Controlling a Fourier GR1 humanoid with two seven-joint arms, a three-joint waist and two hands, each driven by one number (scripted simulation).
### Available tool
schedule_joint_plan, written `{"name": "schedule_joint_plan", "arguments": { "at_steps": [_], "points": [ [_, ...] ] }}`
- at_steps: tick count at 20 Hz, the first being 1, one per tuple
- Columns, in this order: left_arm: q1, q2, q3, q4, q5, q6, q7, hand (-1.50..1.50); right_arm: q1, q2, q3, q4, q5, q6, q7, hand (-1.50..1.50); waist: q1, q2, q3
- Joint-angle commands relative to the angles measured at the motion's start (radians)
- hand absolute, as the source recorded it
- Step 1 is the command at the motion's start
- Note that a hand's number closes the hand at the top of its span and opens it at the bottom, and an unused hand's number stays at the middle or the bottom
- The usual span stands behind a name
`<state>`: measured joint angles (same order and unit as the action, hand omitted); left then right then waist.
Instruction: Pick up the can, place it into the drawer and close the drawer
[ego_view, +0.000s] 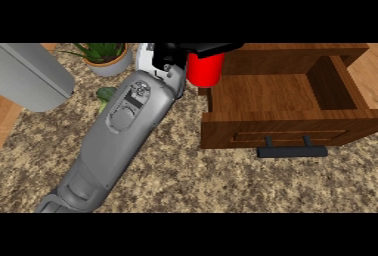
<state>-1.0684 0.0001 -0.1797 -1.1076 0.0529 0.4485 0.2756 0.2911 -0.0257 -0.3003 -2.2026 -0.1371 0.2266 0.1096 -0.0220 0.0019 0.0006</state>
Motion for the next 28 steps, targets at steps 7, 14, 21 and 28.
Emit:
{"name": "schedule_joint_plan", "arguments": {
  "at_steps": [7, 14, 21, 28],
  "points": [
    [-0.236, 0.0, -0.055, 0.306, 0.133, 0.081, -0.065, 1.5, -0.015, 0.015, 0.046, -0.049, 0.036, -0.017, 0.045, -1.5, -0.015, 0.005, 0.0],
    [-0.343, 0.0, -0.121, 0.474, 0.235, 0.124, -0.12, 1.5, 0.013, 0.02, 0.039, -0.006, 0.028, 0.022, -0.023, -1.5, -0.045, 0.009, 0.001],
    [-0.44, 0.0, -0.121, 0.627, 0.267, 0.08, -0.167, 1.5, -0.076, 0.001, 0.022, 0.034, 0.042, -0.025, 0.013, -1.5, -0.033, 0.011, 0.001],
    [-0.399, 0.0, -0.276, 0.642, 0.374, 0.165, -0.216, 1.5, -0.153, 0.003, 0.062, 0.121, 0.081, -0.036, -0.01, -1.5, -0.067, 0.02, 0.003]
  ]
}}
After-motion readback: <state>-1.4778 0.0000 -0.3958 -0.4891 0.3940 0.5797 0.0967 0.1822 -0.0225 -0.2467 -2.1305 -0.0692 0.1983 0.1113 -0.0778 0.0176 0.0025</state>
